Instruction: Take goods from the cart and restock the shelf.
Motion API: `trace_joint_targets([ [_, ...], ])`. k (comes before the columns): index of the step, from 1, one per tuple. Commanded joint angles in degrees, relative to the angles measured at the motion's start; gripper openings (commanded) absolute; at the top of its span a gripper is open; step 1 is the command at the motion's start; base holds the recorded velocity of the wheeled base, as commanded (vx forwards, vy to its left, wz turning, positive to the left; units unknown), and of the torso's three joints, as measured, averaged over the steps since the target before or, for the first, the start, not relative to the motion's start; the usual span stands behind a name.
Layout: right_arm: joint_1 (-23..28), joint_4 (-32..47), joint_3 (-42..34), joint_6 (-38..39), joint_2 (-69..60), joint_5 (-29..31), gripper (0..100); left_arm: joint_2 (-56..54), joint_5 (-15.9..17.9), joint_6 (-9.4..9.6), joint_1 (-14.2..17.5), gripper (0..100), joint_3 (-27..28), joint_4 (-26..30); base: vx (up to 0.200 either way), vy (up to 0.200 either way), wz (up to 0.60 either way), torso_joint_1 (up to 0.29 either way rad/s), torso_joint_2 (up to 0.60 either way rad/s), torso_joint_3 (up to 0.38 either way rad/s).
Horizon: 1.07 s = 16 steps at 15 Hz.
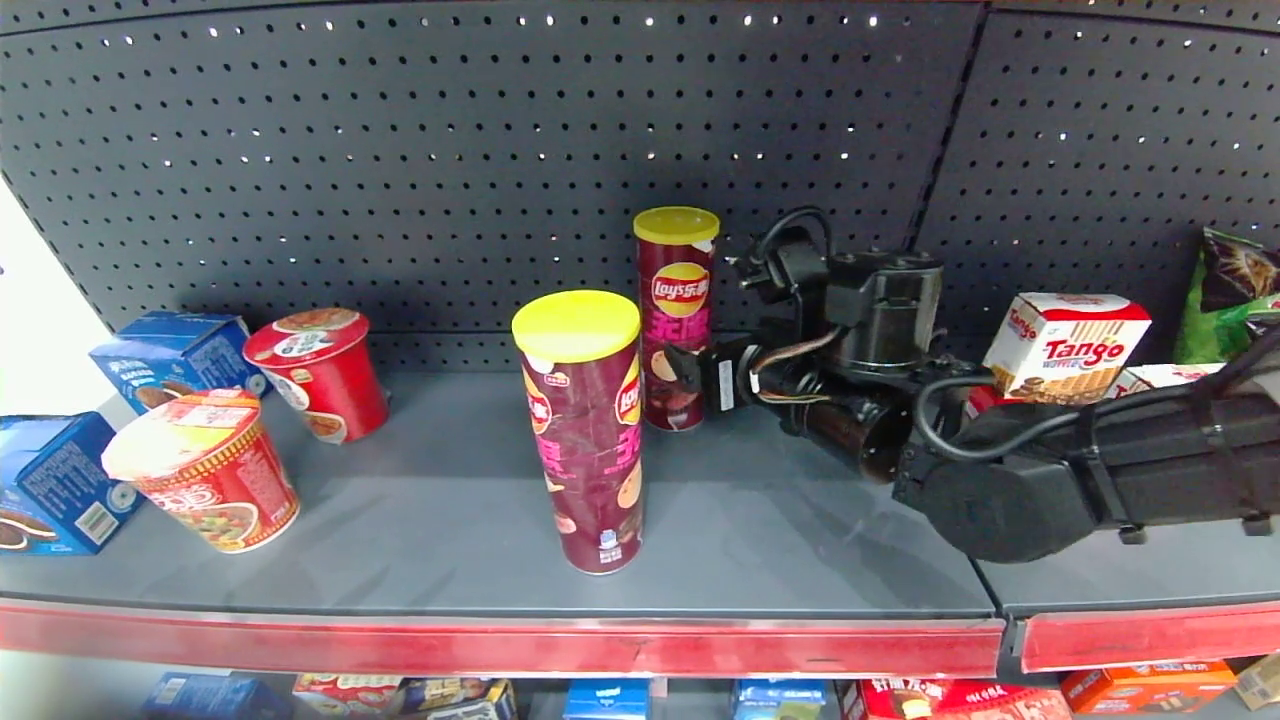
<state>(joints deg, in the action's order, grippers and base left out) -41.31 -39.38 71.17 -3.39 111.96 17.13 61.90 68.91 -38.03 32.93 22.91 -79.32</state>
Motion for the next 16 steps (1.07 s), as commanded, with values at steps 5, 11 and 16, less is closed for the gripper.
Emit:
trace_joint_targets([
  [5,2.8,0.3,-9.0,1.4,-14.3,4.1,100,0.1,0.0,-0.02,0.0,100,-0.1,0.0,0.000,0.000,0.00,0.000,0.00,0.000],
  [11,6.0,13.4,-16.7,3.7,-34.2,14.7,100,0.3,0.0,-0.11,0.0,100,-0.1,0.0,0.000,0.000,0.00,0.000,0.00,0.000],
  [16,17.4,27.4,-18.1,6.3,-49.8,18.5,100,0.3,0.0,-0.02,-0.1,100,-0.1,0.0,0.000,0.000,0.00,0.000,0.00,0.000],
])
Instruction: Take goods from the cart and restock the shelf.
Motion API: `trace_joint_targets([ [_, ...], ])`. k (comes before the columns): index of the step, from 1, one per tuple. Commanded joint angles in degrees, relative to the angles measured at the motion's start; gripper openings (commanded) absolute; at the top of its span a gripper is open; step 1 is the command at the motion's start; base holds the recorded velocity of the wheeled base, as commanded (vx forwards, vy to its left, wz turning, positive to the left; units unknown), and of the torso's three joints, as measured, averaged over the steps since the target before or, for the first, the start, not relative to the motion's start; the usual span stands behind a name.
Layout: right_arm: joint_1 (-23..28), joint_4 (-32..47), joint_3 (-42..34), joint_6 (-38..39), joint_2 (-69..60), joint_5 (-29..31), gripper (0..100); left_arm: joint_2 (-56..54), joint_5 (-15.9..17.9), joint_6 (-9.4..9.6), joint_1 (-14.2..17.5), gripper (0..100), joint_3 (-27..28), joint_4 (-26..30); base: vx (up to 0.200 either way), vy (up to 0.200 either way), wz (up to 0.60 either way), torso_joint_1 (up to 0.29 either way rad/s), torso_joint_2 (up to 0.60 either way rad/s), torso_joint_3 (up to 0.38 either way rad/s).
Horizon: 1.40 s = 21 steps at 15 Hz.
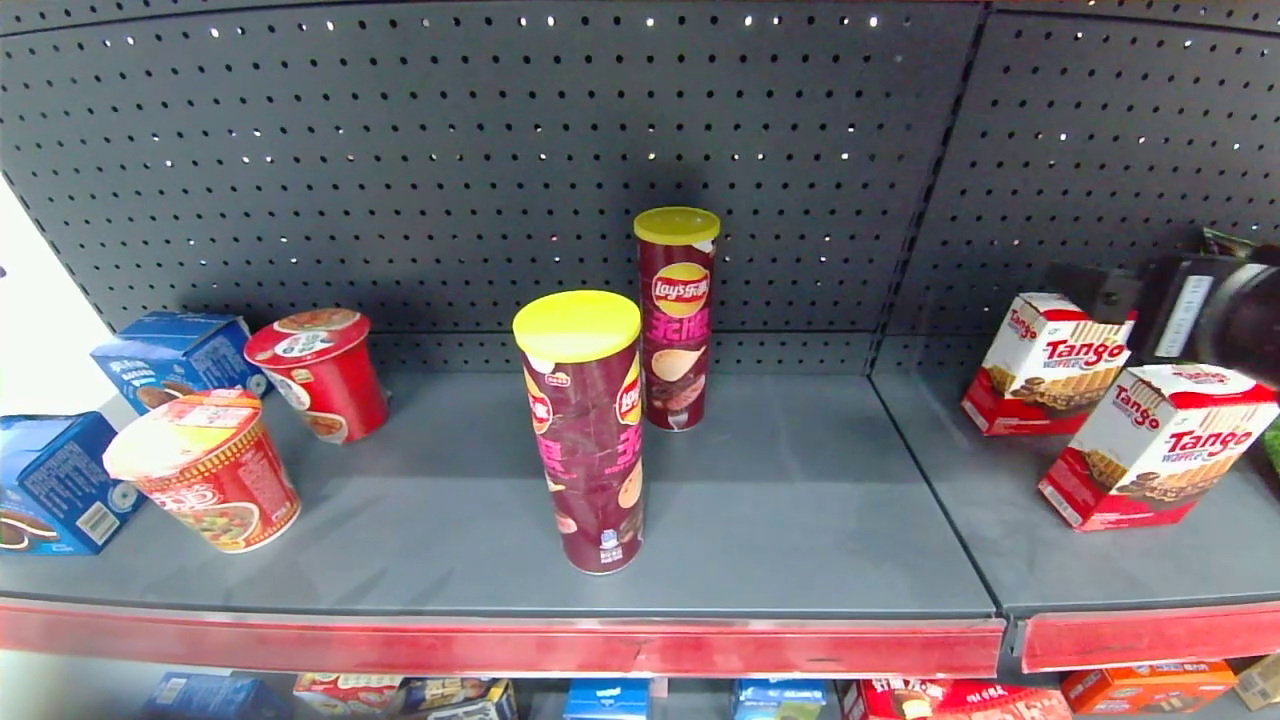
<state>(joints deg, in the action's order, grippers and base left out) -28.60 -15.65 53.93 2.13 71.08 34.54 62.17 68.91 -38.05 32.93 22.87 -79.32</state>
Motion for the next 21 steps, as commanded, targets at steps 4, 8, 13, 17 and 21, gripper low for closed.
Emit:
trace_joint_targets([
  [4,13.2,15.9,-2.0,2.9,-19.6,4.4,100,0.4,-0.1,-0.01,-2.4,100,-0.1,0.0,0.000,0.000,0.00,0.000,0.00,0.000],
  [8,25.8,26.1,-3.8,2.8,-31.4,5.4,100,1.5,-0.1,-0.01,-4.1,100,0.3,-0.2,0.000,0.000,0.00,0.000,0.00,0.000],
  [13,43.7,39.7,-5.9,2.6,-45.2,4.9,100,2.8,-0.3,0.08,-7.0,100,-0.1,-0.7,0.000,0.000,0.00,0.000,0.00,0.000],
  [17,45.8,42.0,-13.0,0.2,-56.0,2.9,100,2.8,-0.2,0.08,-8.3,100,-0.3,-0.7,0.000,0.000,0.00,0.000,0.00,0.000],
  [21,43.4,41.8,-17.7,-1.2,-58.7,-6.6,100,2.8,-0.2,0.08,-9.8,100,-0.2,-0.4,0.000,0.000,0.00,0.000,0.00,0.000],
])
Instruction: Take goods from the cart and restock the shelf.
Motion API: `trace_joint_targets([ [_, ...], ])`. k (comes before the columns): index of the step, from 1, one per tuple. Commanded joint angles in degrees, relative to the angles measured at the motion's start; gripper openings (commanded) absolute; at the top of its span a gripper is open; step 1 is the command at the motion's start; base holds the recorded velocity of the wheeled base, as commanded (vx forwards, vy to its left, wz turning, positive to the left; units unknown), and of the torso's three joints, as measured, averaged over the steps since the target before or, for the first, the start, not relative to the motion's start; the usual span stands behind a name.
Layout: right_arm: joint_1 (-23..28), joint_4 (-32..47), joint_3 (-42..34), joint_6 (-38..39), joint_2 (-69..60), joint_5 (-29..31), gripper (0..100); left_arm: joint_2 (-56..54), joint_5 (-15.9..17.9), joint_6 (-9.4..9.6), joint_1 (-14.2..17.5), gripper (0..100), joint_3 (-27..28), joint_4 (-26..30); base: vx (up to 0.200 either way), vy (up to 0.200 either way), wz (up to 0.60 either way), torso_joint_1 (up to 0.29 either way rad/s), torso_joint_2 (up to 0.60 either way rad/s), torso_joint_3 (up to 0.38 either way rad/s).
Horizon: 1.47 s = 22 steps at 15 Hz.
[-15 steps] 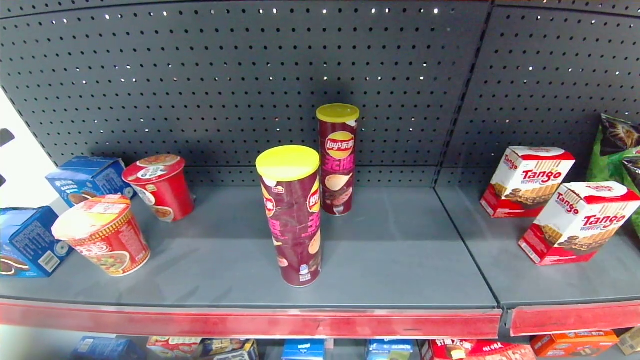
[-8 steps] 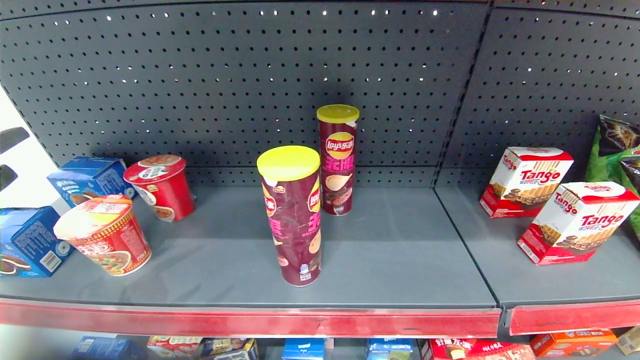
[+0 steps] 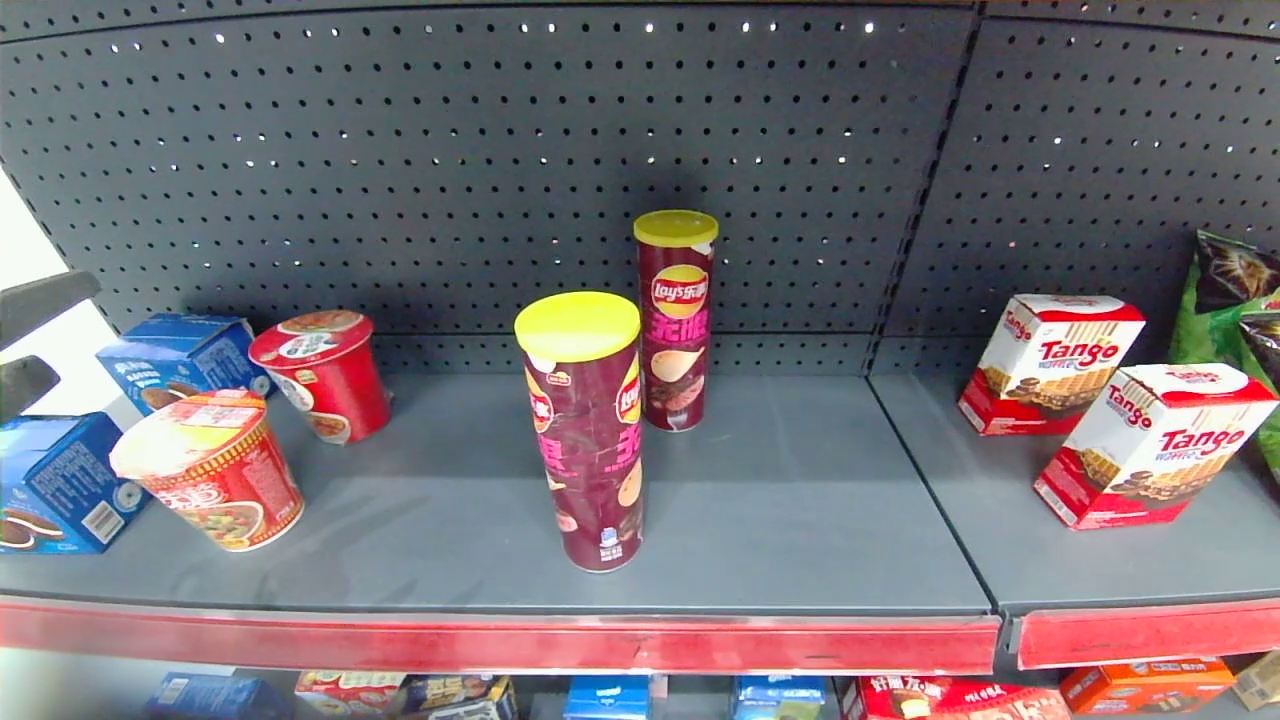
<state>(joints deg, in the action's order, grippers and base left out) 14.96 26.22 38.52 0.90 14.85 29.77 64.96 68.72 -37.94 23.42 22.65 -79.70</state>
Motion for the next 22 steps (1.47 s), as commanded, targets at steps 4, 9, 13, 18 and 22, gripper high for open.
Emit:
trace_joint_targets([
  [4,-0.5,0.0,-5.6,-5.6,-4.2,-18.4,100,0.0,0.0,-0.03,-0.3,100,0.2,-0.3,0.000,0.000,0.00,0.000,0.00,0.000],
  [9,-0.3,0.1,-4.1,-8.9,-4.0,-28.6,100,-0.3,0.0,-0.03,-0.2,100,-0.2,-0.1,0.000,0.000,0.00,0.000,0.00,0.000],
  [13,-7.1,-0.5,-5.6,-8.5,-4.1,-22.7,100,-1.1,0.0,-0.03,-0.1,100,-0.9,0.0,0.000,0.000,0.00,0.000,0.00,0.000],
  [18,-10.0,-14.1,-21.4,-2.8,-9.0,-17.6,100,-1.5,0.0,-0.03,0.0,100,-1.2,0.1,0.000,0.000,0.00,0.000,0.00,0.000],
  [22,-10.3,-30.6,-38.5,-3.3,-9.4,-18.6,100,-2.9,0.0,-0.12,0.0,100,-3.4,0.1,0.000,0.000,0.00,0.000,0.00,0.000],
])
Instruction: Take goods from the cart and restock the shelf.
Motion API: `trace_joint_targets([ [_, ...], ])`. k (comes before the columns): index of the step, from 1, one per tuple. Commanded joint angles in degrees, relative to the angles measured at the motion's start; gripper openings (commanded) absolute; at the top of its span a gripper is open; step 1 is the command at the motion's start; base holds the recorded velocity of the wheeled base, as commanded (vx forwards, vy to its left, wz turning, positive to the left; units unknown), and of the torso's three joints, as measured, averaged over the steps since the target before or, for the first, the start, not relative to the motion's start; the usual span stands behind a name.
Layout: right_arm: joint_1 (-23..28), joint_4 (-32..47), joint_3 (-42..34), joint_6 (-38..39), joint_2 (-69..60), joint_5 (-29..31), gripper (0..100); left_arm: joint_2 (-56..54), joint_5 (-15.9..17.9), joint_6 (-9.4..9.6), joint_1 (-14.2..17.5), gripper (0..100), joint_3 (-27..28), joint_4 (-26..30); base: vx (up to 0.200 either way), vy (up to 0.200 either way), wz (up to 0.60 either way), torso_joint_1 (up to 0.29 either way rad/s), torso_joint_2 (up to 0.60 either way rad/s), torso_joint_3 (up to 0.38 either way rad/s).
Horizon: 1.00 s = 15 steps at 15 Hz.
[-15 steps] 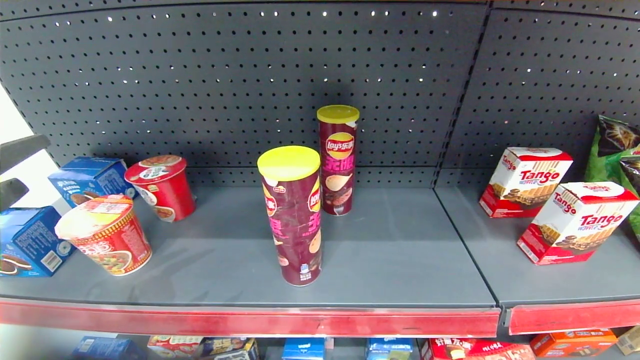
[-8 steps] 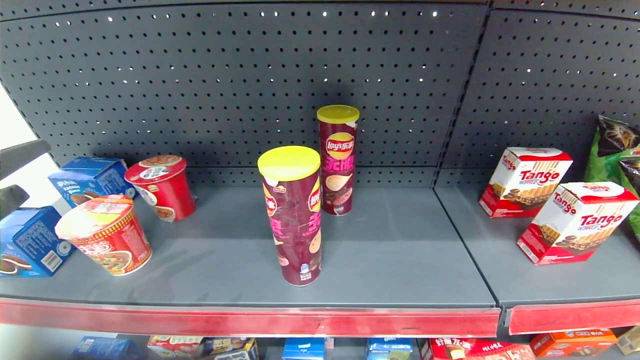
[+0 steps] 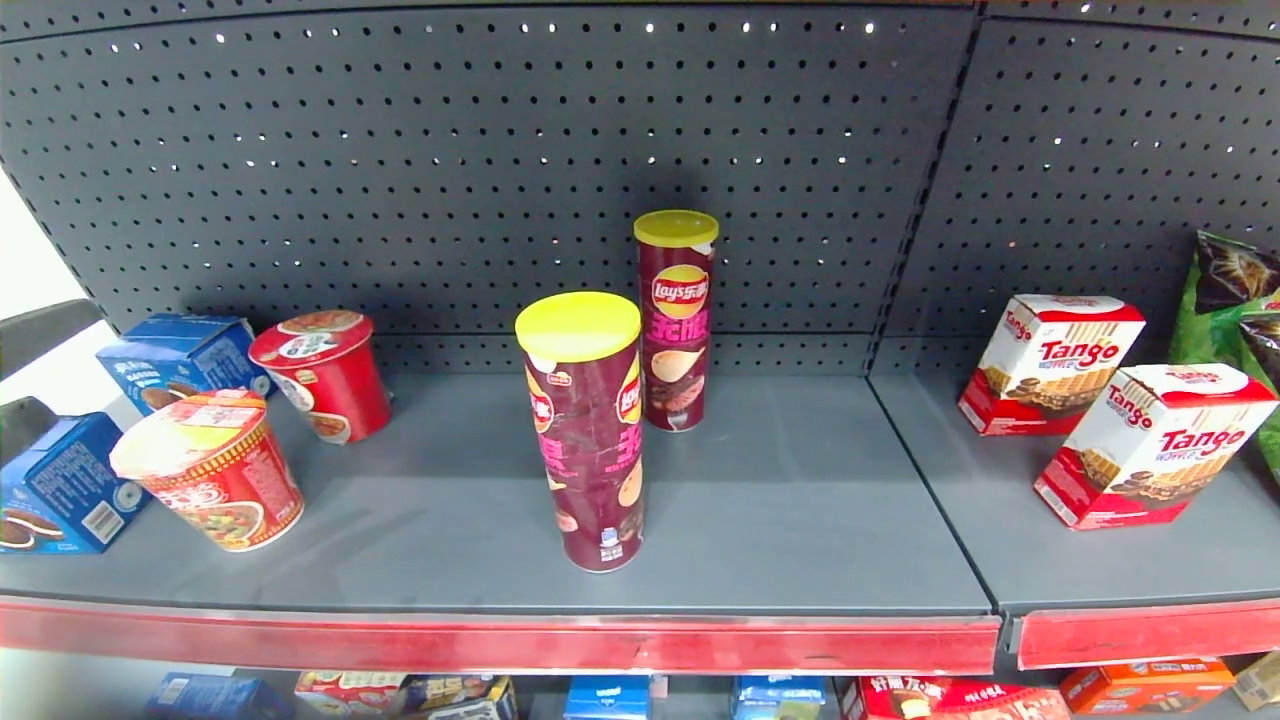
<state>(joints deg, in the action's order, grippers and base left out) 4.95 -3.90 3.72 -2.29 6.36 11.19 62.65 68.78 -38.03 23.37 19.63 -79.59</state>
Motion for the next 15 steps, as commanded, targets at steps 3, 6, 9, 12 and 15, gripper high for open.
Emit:
trace_joint_targets([
  [3,-0.2,0.0,-3.7,5.0,-0.9,-8.1,100,-0.7,0.0,-0.02,-0.1,100,-1.6,0.0,0.000,0.000,0.00,0.000,0.00,0.000],
  [6,-0.2,2.7,-3.7,3.8,-0.9,-7.7,100,-0.5,0.0,-0.02,0.0,100,-1.4,0.0,0.000,0.000,0.00,0.000,0.00,0.000],
  [9,-0.3,4.4,-3.6,2.3,-0.9,-7.7,100,-0.7,0.0,-0.02,-0.2,100,-1.5,0.0,0.000,0.000,0.00,0.000,0.00,0.000],
  [12,-0.3,4.4,-3.6,2.9,-0.9,-7.7,100,-0.6,0.0,-0.02,-0.2,100,-1.6,0.0,0.000,0.000,0.00,0.000,0.00,0.000],
  [15,-0.3,4.4,-3.6,2.4,-0.9,-7.9,100,-0.6,0.0,-0.02,-0.3,100,-1.5,0.0,0.000,0.000,0.00,0.000,0.00,0.000],
])
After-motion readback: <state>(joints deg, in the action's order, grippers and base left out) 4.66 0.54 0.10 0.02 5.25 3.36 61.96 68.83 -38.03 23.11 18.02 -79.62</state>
